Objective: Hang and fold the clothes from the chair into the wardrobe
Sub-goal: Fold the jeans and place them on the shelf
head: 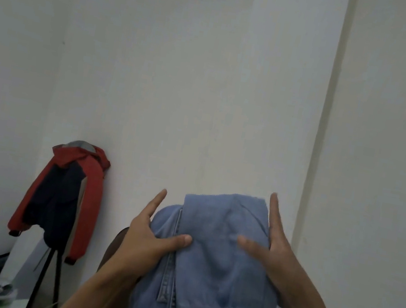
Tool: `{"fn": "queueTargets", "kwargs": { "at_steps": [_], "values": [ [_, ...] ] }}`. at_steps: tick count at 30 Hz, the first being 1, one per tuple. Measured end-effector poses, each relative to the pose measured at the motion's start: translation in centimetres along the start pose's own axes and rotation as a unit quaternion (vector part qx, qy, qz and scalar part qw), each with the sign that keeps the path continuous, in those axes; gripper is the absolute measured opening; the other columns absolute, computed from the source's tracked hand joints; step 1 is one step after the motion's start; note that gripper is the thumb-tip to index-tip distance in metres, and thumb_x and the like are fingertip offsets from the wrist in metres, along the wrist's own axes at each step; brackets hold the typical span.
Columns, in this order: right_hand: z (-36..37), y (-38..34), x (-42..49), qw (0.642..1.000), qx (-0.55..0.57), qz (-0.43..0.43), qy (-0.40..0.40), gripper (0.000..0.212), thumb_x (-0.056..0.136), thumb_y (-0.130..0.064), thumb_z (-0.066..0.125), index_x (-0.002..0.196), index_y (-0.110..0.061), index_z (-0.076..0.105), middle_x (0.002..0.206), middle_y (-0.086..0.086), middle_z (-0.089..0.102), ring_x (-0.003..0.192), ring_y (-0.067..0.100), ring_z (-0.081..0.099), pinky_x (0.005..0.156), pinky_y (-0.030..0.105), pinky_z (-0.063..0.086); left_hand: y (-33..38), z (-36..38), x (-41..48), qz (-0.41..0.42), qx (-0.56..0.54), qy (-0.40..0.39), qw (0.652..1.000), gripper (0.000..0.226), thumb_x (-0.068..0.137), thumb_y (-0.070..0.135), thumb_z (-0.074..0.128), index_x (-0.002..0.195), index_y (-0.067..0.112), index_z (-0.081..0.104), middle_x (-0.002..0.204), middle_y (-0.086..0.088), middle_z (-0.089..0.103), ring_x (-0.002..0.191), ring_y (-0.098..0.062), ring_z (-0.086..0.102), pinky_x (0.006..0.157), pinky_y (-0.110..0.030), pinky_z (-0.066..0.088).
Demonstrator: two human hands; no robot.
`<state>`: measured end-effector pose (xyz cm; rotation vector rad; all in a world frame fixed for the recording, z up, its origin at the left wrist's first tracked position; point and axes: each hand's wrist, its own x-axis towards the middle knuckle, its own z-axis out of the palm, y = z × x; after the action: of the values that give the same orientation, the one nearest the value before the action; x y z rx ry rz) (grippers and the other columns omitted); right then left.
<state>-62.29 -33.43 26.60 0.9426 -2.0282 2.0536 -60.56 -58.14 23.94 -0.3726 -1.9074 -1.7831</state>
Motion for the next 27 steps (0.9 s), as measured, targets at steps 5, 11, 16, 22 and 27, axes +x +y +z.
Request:
{"fn": "queueTargets", "kwargs": {
  "at_steps": [5, 11, 16, 22, 27],
  "values": [
    [0.7, 2.7, -1.0, 0.997, 0.039, 0.024, 0.064, 0.1, 0.07, -0.027, 0.086, 0.144, -0.061, 0.028, 0.137, -0.008, 0.054, 0.112, 0.018, 0.067, 0.086, 0.041, 0.06, 0.8, -0.2, 0.9, 0.029, 0.0, 0.007, 1.0, 0.115, 0.059, 0.016, 0.092, 0.153, 0.037, 0.029, 0.117, 0.014, 0.058, 0.09, 0.01, 0.067, 0.068, -0.014, 0.055],
    [0.5, 1.8, -0.6, 0.994, 0.099, 0.045, 0.03, 0.077, 0.075, -0.02, 0.085, 0.139, -0.043, 0.05, 0.135, 0.004, 0.059, 0.111, 0.026, 0.069, 0.085, 0.044, 0.06, -0.2, -1.0, 1.2, 0.064, 0.072, 0.063, 0.993, 0.144, 0.047, 0.037, 0.099, 0.152, 0.054, 0.001, 0.143, 0.002, 0.048, 0.126, -0.013, 0.054, 0.103, -0.041, 0.05],
    [0.3, 1.7, -0.5, 0.999, 0.008, 0.037, 0.002, 0.091, 0.071, 0.001, 0.085, 0.144, -0.034, 0.044, 0.138, -0.002, 0.056, 0.116, 0.019, 0.065, 0.091, 0.041, 0.058, 0.1, -1.7, 0.9, 0.106, 0.104, 0.089, 0.985, 0.145, 0.047, 0.031, 0.097, 0.158, 0.032, 0.004, 0.152, 0.01, 0.033, 0.122, 0.024, 0.034, 0.089, 0.004, 0.032],
    [0.9, 2.5, -0.1, 0.994, 0.079, 0.046, 0.067, 0.083, 0.068, -0.001, 0.085, 0.137, -0.029, 0.051, 0.132, 0.006, 0.062, 0.108, 0.023, 0.069, 0.084, 0.039, 0.059, -0.3, -3.0, 1.1, 0.142, 0.212, -0.075, 0.964, 0.124, 0.063, 0.032, 0.094, 0.153, 0.05, 0.011, 0.157, 0.033, 0.014, 0.145, 0.009, 0.017, 0.118, -0.028, 0.026],
    [-0.6, 2.2, -1.0, 0.99, -0.022, 0.098, -0.1, 0.116, 0.071, 0.001, 0.086, 0.149, -0.055, 0.022, 0.14, -0.005, 0.051, 0.118, 0.019, 0.064, 0.091, 0.04, 0.057, -1.6, -3.2, 1.4, 0.147, 0.159, -0.036, 0.976, 0.099, 0.065, 0.027, 0.089, 0.148, 0.041, 0.037, 0.147, 0.03, 0.04, 0.134, 0.004, 0.042, 0.114, -0.033, 0.038]
  ]
}}
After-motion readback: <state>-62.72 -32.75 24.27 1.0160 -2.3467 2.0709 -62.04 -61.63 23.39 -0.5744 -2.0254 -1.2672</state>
